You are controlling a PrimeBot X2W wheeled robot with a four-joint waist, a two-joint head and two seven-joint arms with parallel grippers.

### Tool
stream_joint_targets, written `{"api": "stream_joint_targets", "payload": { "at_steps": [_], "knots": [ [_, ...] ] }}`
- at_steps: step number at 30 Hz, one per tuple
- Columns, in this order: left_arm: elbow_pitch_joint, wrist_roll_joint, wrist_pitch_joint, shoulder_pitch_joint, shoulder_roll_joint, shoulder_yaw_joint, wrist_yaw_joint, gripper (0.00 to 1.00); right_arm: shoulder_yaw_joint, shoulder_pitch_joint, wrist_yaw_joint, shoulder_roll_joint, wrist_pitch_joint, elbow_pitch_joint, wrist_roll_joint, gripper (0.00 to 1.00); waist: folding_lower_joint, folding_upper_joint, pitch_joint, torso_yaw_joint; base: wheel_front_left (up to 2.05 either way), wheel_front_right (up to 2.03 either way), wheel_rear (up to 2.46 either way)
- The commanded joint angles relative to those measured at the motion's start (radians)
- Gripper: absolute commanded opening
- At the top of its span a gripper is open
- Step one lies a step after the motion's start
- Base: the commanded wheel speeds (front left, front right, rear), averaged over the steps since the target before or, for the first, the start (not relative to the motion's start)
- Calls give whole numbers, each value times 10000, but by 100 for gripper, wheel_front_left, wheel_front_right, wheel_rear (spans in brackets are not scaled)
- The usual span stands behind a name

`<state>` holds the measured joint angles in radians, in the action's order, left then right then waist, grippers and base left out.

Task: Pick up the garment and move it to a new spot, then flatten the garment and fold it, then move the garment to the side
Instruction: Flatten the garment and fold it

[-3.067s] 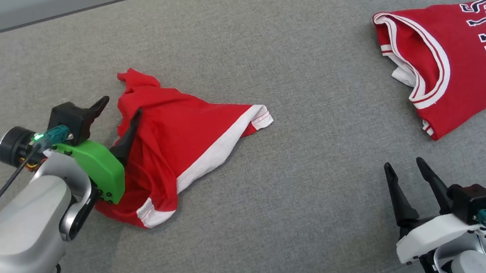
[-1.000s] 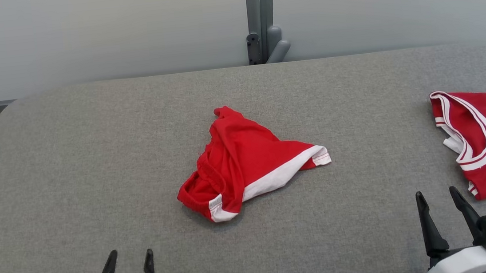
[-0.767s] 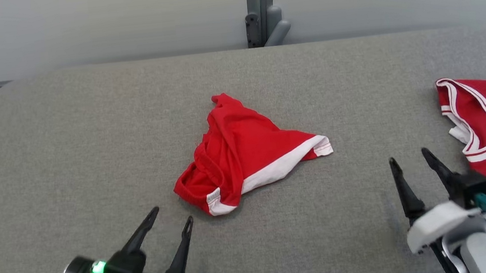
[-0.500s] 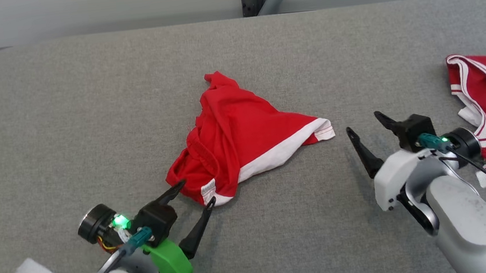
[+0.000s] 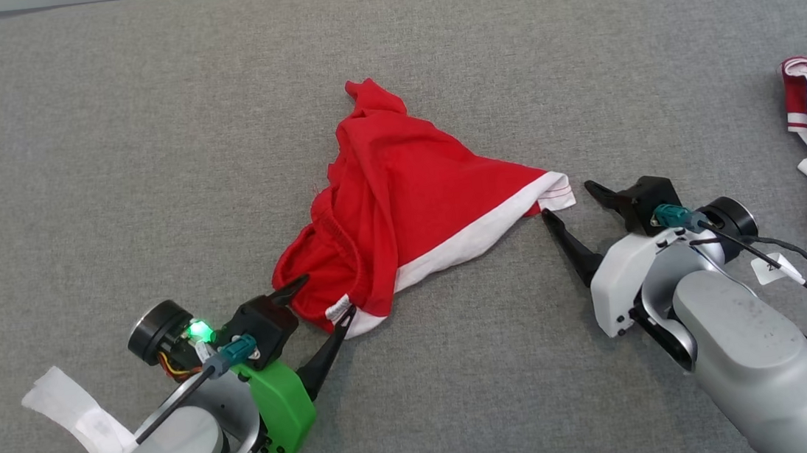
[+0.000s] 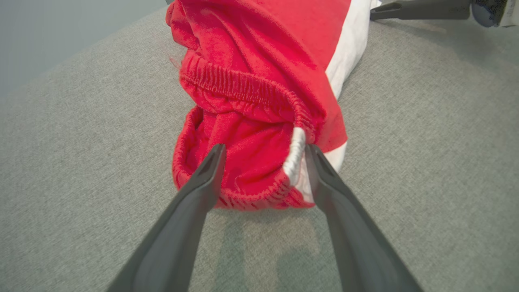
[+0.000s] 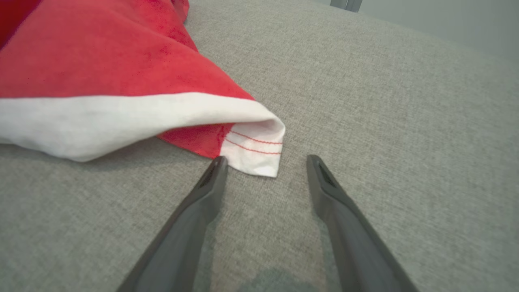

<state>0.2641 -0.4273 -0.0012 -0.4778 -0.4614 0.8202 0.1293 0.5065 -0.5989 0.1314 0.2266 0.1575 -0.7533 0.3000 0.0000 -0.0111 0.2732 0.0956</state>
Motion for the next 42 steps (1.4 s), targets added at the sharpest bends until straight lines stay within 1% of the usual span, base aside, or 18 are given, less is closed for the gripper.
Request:
{"api": "stream_joint_targets", "payload": {
  "at_steps": [1, 11, 15, 18, 20, 23, 24, 25, 26, 27, 29, 30, 31, 32, 33, 34, 40, 42],
  "knots": [
    [53, -24, -33, -171, -85, 42, 22, 100, 86, -137, -17, 8, 131, -119, 80, 100, 0, 111, 25, 2, 0, 0, 0],
    [167, -224, -130, -287, -150, 285, 22, 100, 733, -642, -17, -96, 776, -886, 586, 100, 0, 111, -21, 23, 0, 0, 0],
    [-21, -490, 20, -192, -193, 517, 23, 100, 917, -714, -17, -117, 912, -1104, 753, 100, 0, 111, -82, 35, 0, 0, 0],
    [-145, -715, 188, -210, -326, 718, 23, 100, 1029, -822, -17, -128, 974, -1207, 898, 100, 0, 111, -81, 44, 0, 0, 0],
    [-164, -859, 230, -258, -380, 802, 23, 96, 1085, -865, -17, -141, 1000, -1264, 975, 100, 0, 111, -61, 35, 0, 0, 0],
    [-162, -973, 209, -354, -457, 880, 23, 94, 1159, -927, -17, -143, 1032, -1342, 1057, 100, 0, 111, -31, 27, 0, 0, 0],
    [-155, -1002, 198, -375, -465, 905, 23, 92, 1182, -964, -17, -143, 1043, -1364, 1084, 100, 0, 111, -22, 21, 0, 0, 0],
    [-140, -1045, 211, -389, -469, 940, 23, 84, 1195, -1000, -17, -143, 1054, -1391, 1125, 100, 0, 111, -12, 16, 0, 0, 0],
    [-125, -1067, 211, -410, -475, 977, 23, 78, 1212, -1033, -17, -140, 1062, -1424, 1140, 100, 0, 111, -2, 11, 0, 0, 0],
    [-109, -1108, 211, -431, -474, 1017, 23, 63, 1232, -1059, -17, -144, 1063, -1451, 1171, 100, 0, 111, 8, 7, 0, 0, 0],
    [-75, -1179, 196, -450, -453, 1100, 23, 44, 1262, -1078, -17, -137, 1070, -1508, 1224, 100, 0, 111, 31, 5, 0, 0, 0],
    [-37, -1188, 152, -478, -444, 1140, 23, 37, 1281, -1085, -17, -134, 1062, -1541, 1246, 100, 0, 111, 46, 7, 0, 0, 0],
    [9, -1261, 123, -490, -431, 1193, 23, 26, 1314, -1096, -17, -148, 1065, -1572, 1300, 97, 0, 111, 49, 6, 0, 0, 0],
    [55, -1338, 79, -500, -419, 1269, 23, 0, 1329, -1090, -17, -179, 1067, -1613, 1387, 64, 0, 111, 48, 6, 0, 0, 0],
    [112, -1400, 52, -534, -416, 1323, 23, 0, 1358, -1087, -17, -202, 1068, -1655, 1473, 37, 0, 111, 51, 7, 0, 0, 0],
    [167, -1483, -26, -564, -411, 1355, 23, 0, 1375, -1091, -17, -211, 1062, -1707, 1594, 1, 0, 111, 56, 7, 0, 0, 0],
    [423, -1781, -299, -709, -450, 1440, 23, 0, 1602, -1039, -19, -224, 1063, -1867, 2169, 0, 0, 111, -1, -9, 0, 0, 0],
    [507, -1878, -432, -747, -494, 1296, 23, 0, 1688, -1025, -19, -145, 1064, -1839, 2343, 0, 0, 111, -43, -31, 0, 0, 0]
  ]
}}
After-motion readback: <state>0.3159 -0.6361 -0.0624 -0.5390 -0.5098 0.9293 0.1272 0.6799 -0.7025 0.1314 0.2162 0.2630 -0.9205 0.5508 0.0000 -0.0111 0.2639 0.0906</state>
